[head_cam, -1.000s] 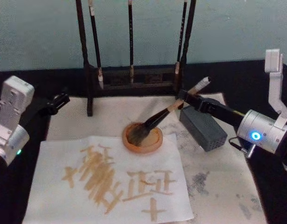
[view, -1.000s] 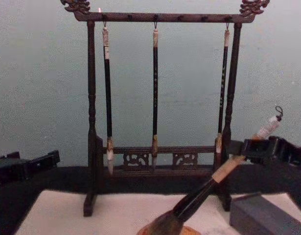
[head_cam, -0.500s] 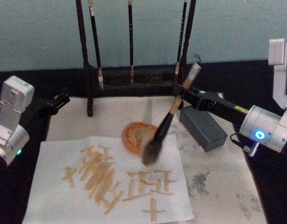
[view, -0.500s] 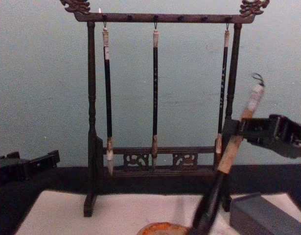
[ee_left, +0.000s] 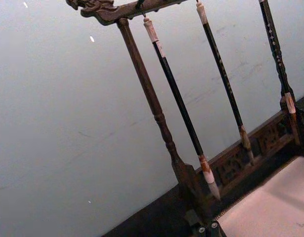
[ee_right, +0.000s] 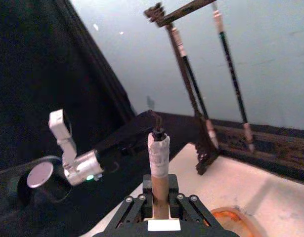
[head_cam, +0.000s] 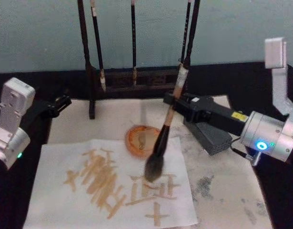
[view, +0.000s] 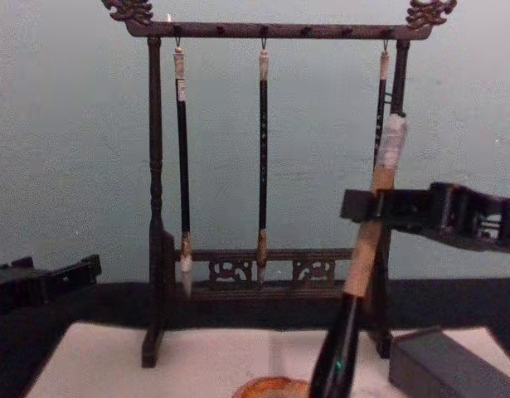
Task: Pick up the brush from the inkstone, write on the paper, then place the brush back to its original position.
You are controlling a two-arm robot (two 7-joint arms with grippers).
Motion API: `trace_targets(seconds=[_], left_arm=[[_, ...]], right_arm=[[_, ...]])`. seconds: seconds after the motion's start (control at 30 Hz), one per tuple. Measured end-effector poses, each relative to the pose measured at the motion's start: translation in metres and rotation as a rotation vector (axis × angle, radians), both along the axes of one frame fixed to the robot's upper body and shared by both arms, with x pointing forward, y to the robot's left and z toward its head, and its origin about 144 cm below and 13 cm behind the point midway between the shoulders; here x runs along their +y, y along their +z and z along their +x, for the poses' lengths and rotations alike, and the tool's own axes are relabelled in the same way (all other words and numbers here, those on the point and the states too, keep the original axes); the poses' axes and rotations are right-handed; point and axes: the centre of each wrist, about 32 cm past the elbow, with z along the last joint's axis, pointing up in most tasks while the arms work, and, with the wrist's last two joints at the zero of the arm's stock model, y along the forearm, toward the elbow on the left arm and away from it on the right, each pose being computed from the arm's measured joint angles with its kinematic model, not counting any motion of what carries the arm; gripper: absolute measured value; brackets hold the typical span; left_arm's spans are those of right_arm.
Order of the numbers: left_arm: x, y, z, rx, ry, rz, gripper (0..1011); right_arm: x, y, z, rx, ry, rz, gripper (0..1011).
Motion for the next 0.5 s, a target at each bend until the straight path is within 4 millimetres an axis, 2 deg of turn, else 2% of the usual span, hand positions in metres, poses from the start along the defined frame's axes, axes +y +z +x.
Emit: trace_targets(seconds=[0.5], left_arm=[[0.0, 0.0, 0.0, 0.0, 0.0, 0.0, 1002]], right_arm=[[0.034, 0.009, -0.007, -0.029, 0.102, -0.107, 185]])
